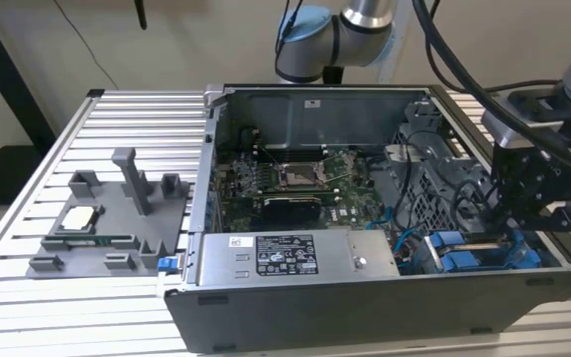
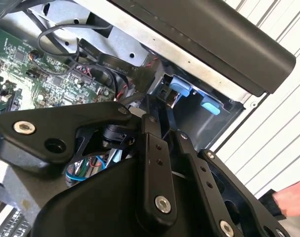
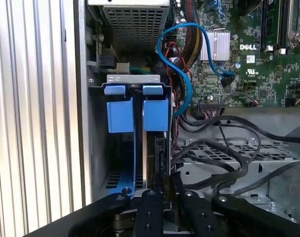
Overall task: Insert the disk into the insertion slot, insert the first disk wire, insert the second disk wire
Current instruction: 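Insert the first disk wire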
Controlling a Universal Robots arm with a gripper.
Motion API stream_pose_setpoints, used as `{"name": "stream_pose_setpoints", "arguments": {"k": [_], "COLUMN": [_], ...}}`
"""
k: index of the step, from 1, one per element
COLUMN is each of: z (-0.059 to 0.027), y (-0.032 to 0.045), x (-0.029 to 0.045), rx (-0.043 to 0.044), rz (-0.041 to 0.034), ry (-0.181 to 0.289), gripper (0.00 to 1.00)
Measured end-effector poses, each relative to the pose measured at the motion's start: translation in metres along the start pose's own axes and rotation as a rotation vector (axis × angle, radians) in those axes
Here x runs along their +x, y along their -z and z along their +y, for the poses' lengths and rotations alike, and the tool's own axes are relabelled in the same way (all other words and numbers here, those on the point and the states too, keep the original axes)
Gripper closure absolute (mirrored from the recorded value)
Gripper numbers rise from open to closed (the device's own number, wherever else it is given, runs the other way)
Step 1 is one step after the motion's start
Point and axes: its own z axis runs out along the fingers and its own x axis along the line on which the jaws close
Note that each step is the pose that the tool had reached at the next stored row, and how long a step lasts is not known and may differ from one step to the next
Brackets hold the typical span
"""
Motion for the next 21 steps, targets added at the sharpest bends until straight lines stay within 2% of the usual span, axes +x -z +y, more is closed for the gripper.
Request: {"name": "stream_pose_setpoints", "arguments": {"k": [14,21], "z": [0.0001,0.0002], "y": [-0.0028,-0.0080], "x": [0.0010,0.0013], "rx": [0.0000,0.0004], "rz": [0.0013,0.0021], "ry": [0.000,0.000], "gripper": [0.81,0.81]}}
